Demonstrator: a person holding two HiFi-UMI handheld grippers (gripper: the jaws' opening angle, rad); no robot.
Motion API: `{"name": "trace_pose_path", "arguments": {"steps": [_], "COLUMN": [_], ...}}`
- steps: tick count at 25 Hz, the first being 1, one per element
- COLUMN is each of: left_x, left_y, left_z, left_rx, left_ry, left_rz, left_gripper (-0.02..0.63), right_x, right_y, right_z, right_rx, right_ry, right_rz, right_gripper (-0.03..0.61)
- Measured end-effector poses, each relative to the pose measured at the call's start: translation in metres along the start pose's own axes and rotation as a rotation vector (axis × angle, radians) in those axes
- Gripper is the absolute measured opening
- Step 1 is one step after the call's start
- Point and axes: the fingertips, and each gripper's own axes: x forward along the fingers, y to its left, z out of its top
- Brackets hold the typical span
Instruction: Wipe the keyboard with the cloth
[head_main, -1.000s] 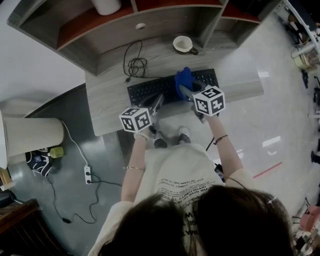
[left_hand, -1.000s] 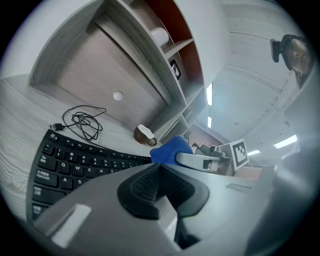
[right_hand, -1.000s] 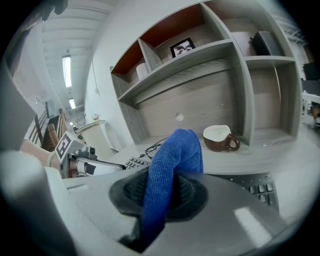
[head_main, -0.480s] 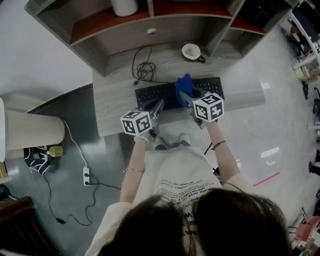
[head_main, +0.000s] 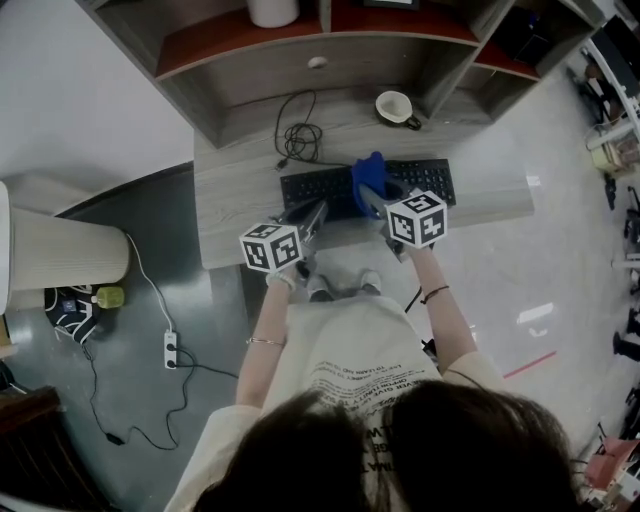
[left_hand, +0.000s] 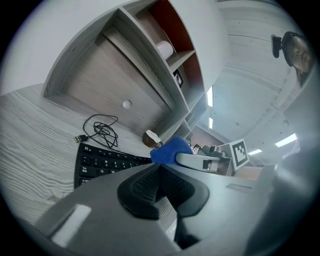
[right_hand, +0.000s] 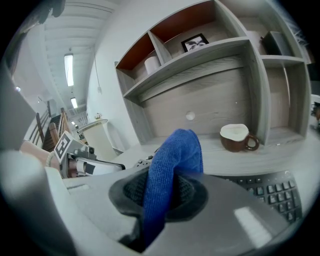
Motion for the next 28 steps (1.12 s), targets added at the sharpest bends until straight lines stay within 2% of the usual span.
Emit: {"name": "trace_pose_path", "arguments": {"steps": [8, 28], "left_x": [-0.012, -0.04], "left_y": [0.007, 0.028], "left_z": [-0.001, 0.008], "left_rx": [0.023, 0.035], "left_ry": [0.017, -0.005], "left_rz": [-0.004, 0.021], "left_gripper": [-0.003, -0.003], "right_x": [0.012, 0.035], "right_y": [0.011, 0.036], "right_z": [0.001, 0.003], "right_rx": [0.0, -0.015], "right_ry": [0.0, -0.003], "right_rz": [-0.007, 0.014], "right_gripper": [0.051, 0.051]}}
